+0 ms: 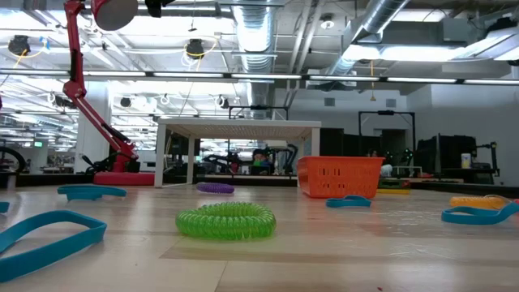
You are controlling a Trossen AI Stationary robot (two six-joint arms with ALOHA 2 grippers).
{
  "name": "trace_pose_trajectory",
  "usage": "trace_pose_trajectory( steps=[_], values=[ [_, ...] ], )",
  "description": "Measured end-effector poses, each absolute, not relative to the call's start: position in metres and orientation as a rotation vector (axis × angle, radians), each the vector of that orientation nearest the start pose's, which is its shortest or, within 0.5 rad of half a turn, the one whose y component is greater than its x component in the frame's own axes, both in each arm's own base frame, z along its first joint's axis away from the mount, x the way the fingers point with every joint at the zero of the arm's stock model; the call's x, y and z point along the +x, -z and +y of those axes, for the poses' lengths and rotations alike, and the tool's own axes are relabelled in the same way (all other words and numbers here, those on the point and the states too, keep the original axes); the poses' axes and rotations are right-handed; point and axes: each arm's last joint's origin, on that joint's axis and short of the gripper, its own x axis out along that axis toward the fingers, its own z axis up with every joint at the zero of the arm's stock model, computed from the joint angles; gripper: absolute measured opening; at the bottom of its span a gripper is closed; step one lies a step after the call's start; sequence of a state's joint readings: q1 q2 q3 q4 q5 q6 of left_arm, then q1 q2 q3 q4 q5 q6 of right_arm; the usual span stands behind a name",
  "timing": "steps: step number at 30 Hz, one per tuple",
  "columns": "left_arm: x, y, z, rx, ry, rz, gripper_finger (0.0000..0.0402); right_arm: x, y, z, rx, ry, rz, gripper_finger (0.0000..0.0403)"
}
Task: Pick & Place Office Desk Supplies
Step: Put the bottom yellow crayon box into the bin, then put the yellow crayon box into the bin
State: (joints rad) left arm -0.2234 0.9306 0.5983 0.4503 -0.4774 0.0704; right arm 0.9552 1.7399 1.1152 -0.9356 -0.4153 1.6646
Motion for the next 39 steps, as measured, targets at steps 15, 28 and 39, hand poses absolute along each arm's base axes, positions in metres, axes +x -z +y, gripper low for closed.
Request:
trace_pose_trajectory(
  steps=[15, 28, 39],
  values=[
    [0.204, -0.303, -0.033, 0.03, -0.258, -0.1, 0.0182, 0.16, -0.173, 0.253, 0.686, 0.509, 1.932, 0.0],
    [0.204, -0.303, -0.033, 0.029, -0.258, -0.101, 0.0182, 0.178, -0.217, 0.228, 0.35, 0.707, 1.608, 0.0],
    [0.204, -0.305, -0.031, 0.023, -0.265, -0.118, 0.0182, 0.233, -0.232, 0.157, -0.041, 0.722, 1.374, 0.0078]
  ],
)
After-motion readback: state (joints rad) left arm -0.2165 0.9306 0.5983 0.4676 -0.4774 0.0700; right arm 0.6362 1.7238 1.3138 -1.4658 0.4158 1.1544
